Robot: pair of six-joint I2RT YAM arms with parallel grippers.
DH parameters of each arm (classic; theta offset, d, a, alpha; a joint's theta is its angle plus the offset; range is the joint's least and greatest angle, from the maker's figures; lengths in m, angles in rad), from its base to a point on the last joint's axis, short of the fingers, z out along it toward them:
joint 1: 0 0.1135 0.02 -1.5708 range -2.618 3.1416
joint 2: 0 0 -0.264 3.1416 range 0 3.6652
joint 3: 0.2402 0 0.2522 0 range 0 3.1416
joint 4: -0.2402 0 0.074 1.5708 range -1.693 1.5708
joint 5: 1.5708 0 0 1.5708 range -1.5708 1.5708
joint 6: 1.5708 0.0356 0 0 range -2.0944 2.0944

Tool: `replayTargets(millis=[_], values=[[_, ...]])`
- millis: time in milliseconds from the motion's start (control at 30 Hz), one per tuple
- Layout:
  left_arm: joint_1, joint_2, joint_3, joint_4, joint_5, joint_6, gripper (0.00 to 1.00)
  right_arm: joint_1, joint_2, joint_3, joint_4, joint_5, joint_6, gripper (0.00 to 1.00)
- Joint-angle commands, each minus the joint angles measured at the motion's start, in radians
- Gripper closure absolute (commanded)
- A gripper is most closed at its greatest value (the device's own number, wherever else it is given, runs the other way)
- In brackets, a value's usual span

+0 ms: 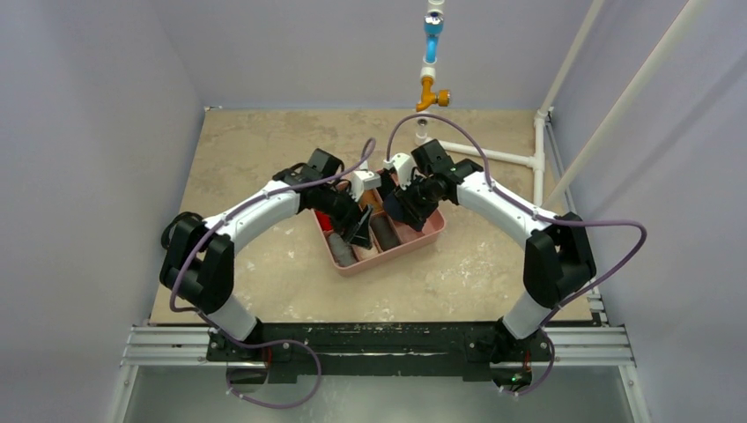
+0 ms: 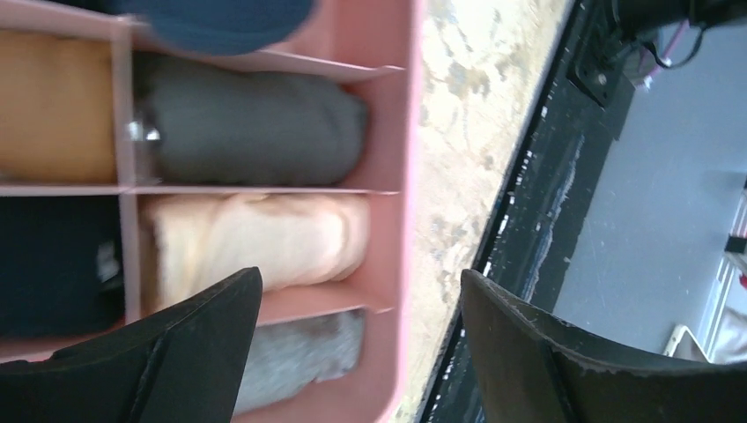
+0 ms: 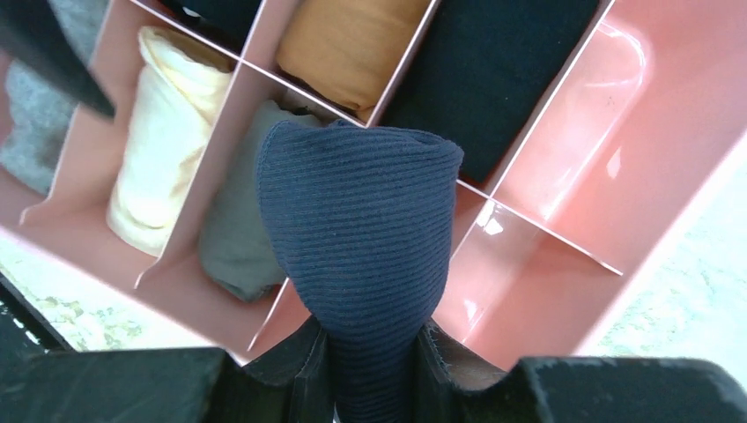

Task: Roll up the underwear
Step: Place the underwear in the storage box.

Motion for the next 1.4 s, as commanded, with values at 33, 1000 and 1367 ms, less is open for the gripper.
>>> replayTargets(millis=[33,1000,1367], values=[[0.132,-0.051,0.016,0.008,-0.009,-0.002,0.18,0.003,-0.053,-0.009,0.038,-0.05,0.017,1.0],[0.254,0.446,0.591,-0.196,-0.32,0.008,0.37,-0.016,-0.117,-0.053,-0.007,-0.056,-0.09,1.0],[0.303,0.371,0.467,-0.235,-0.332,-0.004,0.64,-0.017,-0.063,-0.018,-0.003,-0.058,-0.116,1.0]])
